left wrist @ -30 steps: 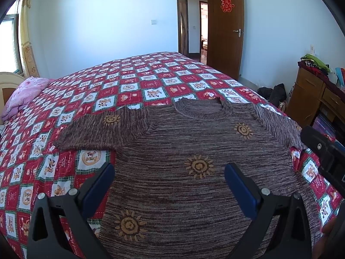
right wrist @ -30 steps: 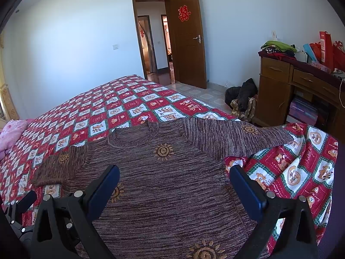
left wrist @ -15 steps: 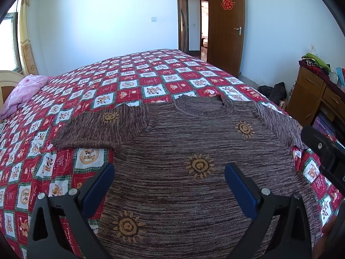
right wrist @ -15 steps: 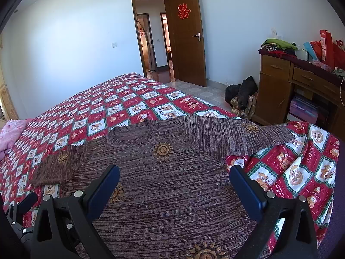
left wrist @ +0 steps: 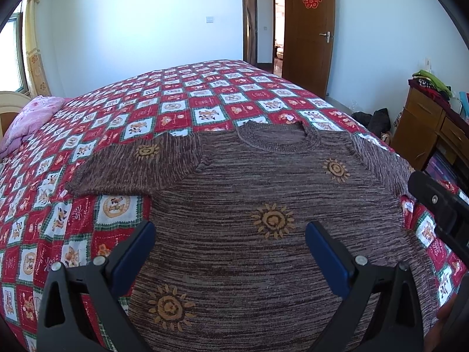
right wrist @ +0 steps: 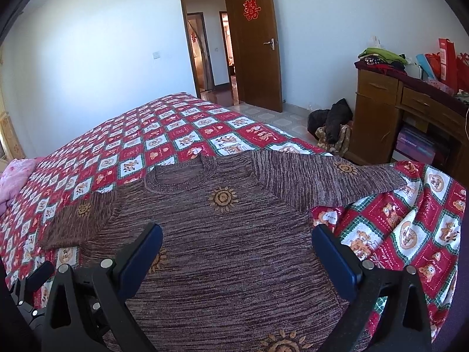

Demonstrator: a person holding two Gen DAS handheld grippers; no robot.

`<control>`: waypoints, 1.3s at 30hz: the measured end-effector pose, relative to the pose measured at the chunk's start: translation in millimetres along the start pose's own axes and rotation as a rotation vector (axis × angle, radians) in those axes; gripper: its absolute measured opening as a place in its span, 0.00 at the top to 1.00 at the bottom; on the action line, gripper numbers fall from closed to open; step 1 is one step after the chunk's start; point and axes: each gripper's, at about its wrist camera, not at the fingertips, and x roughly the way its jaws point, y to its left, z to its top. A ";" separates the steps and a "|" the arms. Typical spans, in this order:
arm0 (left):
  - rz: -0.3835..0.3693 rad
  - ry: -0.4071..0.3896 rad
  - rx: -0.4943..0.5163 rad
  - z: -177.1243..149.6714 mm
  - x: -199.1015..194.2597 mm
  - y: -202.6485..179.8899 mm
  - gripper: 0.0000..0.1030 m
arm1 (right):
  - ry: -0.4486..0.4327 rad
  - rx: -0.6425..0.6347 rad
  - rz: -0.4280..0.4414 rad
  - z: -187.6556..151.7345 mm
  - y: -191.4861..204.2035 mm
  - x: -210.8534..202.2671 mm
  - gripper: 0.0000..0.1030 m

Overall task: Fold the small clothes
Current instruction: 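Grasp the sweater sleeve cuff with the right gripper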

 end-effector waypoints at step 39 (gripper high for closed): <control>0.102 0.146 -0.162 19.2 146.4 67.8 0.00 | 0.232 0.227 -0.309 73.5 -310.7 169.3 0.58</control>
